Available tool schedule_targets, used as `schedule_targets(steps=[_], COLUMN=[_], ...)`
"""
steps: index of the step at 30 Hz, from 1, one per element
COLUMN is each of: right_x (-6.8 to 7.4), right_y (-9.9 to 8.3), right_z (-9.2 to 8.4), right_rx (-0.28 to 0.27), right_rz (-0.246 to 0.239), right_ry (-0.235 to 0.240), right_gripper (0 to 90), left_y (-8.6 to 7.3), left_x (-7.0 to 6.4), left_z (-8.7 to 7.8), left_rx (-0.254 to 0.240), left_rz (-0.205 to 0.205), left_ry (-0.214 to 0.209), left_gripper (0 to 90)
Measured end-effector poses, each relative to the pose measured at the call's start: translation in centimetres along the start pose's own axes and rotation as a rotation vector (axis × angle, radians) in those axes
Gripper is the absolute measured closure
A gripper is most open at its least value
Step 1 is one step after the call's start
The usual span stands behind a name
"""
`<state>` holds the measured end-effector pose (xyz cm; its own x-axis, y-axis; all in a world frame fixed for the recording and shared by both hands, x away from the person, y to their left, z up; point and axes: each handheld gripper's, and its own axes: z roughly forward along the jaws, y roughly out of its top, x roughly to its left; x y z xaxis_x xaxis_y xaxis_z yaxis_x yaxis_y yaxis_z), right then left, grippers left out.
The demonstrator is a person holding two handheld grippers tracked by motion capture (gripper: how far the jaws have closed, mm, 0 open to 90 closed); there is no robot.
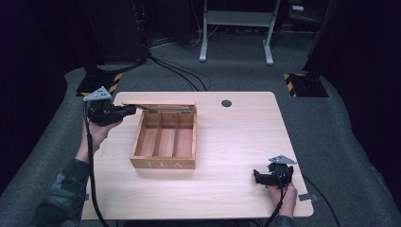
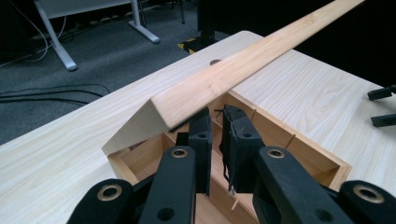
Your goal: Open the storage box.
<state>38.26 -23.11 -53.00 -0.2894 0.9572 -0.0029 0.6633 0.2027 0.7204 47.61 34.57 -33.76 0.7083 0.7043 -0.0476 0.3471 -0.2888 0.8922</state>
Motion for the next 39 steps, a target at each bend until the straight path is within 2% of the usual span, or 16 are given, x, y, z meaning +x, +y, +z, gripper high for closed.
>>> schedule_targets(steps=[39], right_x=[0.00], right_y=[0.00], right_z=[0.00], right_rx=[0.000], right_rz=[0.000], right_ry=[0.000], right_gripper=[0.8], left_y=[0.10], left_x=[0.16], left_z=[0.34], left_rx=[0.005], left_rz=[0.003], left_ry=[-0.001], left_gripper=[82.9])
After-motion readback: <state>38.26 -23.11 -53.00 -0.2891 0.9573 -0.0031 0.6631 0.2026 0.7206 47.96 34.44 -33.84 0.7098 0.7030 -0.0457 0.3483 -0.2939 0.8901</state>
